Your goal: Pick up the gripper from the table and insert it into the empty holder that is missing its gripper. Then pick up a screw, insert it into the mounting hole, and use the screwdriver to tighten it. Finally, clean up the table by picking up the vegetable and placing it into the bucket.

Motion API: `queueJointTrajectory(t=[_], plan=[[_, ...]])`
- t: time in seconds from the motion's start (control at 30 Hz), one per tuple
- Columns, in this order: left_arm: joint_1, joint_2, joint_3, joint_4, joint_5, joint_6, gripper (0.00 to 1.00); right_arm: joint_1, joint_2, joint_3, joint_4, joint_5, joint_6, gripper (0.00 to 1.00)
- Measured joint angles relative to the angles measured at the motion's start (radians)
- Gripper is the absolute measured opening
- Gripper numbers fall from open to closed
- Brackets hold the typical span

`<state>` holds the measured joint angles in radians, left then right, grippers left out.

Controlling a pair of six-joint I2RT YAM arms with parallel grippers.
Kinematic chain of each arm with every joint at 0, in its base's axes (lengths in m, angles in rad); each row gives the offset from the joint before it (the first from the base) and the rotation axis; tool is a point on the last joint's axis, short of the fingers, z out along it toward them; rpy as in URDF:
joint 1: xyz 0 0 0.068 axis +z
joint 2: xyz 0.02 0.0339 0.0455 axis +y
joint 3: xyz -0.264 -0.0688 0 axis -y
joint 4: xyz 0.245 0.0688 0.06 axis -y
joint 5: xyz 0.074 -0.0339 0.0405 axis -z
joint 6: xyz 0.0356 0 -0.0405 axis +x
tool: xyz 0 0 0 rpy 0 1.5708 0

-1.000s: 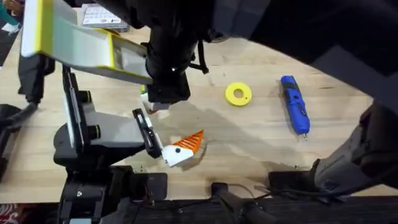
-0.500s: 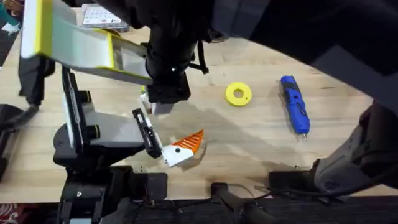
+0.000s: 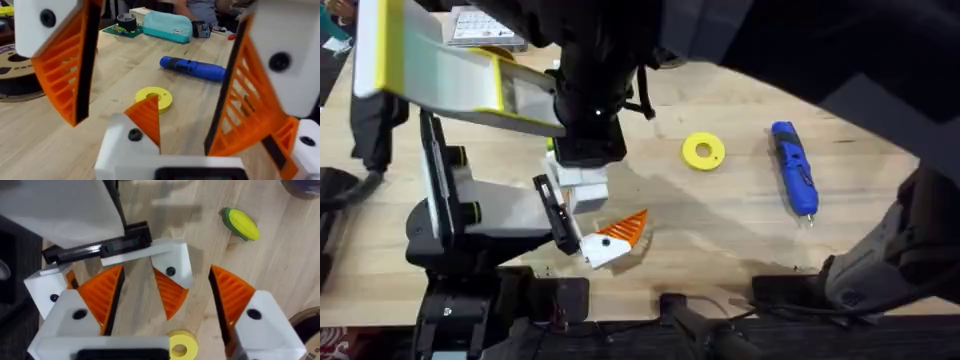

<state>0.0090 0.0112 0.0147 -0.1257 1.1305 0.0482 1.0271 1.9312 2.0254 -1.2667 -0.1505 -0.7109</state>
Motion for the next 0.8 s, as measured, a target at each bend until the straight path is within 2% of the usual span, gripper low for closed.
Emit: queueJointTrajectory(t=[0.23,0.57,0.8], plan=[[0.000,0.000,0.000,0.000,0.000,0.000,0.986,-0.007,-0.002,0.000,0.002,0.000,0.000,0.997],[0.000,0.000,0.000,0.000,0.000,0.000,0.986,-0.069,-0.156,0.000,0.001,-0.001,0.011,0.998],[0.000,0.000,0.000,0.000,0.000,0.000,0.985,-0.120,-0.214,0.000,-0.016,0.000,0.033,0.998]])
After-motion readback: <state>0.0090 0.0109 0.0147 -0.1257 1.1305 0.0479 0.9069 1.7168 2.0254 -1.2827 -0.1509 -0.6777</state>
